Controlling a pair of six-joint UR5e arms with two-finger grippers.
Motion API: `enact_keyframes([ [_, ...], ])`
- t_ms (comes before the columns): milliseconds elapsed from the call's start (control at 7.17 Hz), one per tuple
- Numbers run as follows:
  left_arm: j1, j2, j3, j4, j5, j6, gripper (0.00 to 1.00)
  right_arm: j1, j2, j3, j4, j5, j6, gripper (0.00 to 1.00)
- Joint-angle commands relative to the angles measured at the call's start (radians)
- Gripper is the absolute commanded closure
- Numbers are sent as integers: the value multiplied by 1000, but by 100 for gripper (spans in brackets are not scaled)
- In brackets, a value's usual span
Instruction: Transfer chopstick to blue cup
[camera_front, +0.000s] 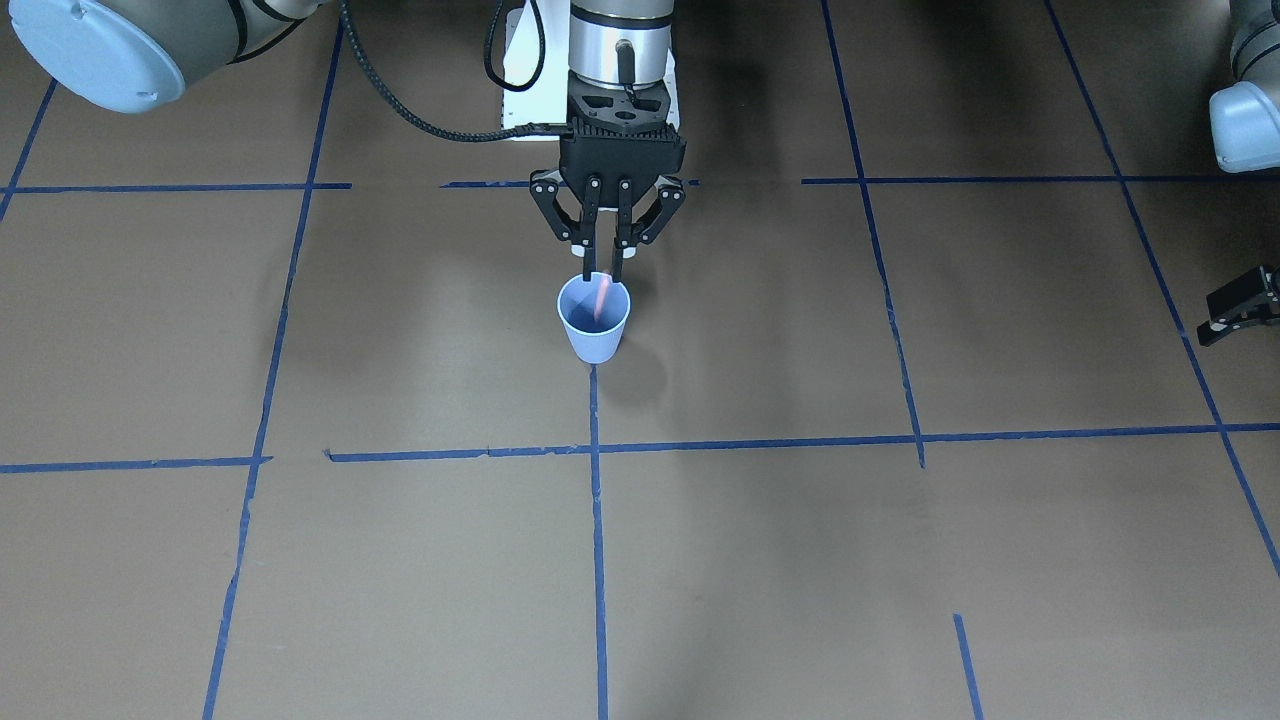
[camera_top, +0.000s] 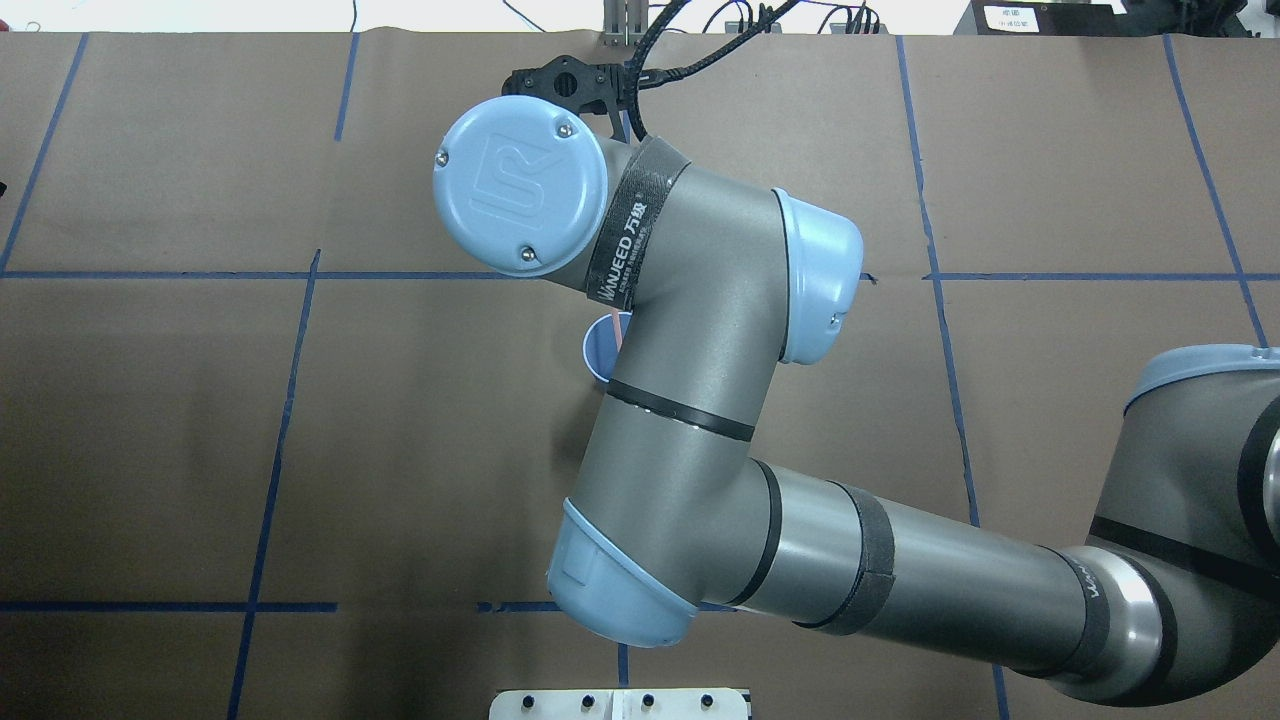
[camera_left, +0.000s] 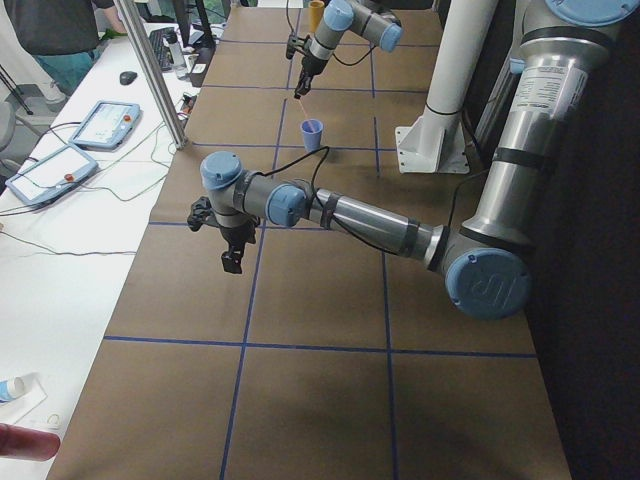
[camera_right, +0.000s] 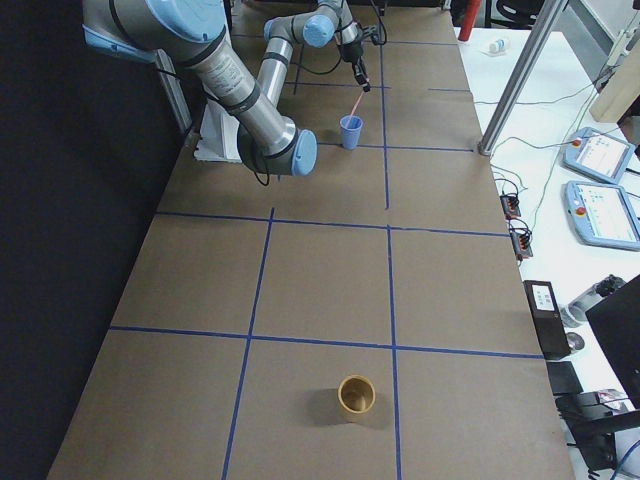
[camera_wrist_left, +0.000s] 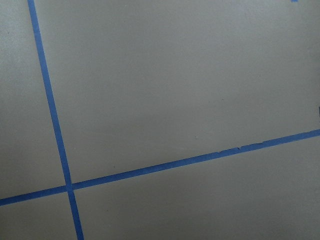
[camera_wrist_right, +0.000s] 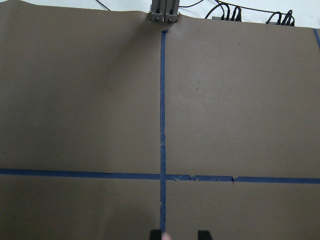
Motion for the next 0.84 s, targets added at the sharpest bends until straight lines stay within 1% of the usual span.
enact_keyframes([
  [0, -2, 0, 0, 1, 0, -1, 0, 2, 0, 6, 36, 1, -1, 1],
  [139, -2, 0, 0, 1, 0, 0, 0, 20, 0, 18, 24, 15, -3, 1],
  [279, -2, 0, 2, 1, 0, 0, 0, 83, -9, 65, -31, 112, -6, 1],
  [418, -3, 0, 2, 1, 0, -1, 0, 161, -27, 137, -132, 227, -26, 1],
  [558, -3, 2, 2, 1, 0, -1, 0, 224, -126, 278, -196, 298, -108, 1],
  [697, -5, 3, 2, 4, 0, -1, 0, 275, -259, 410, -220, 329, -221, 1],
])
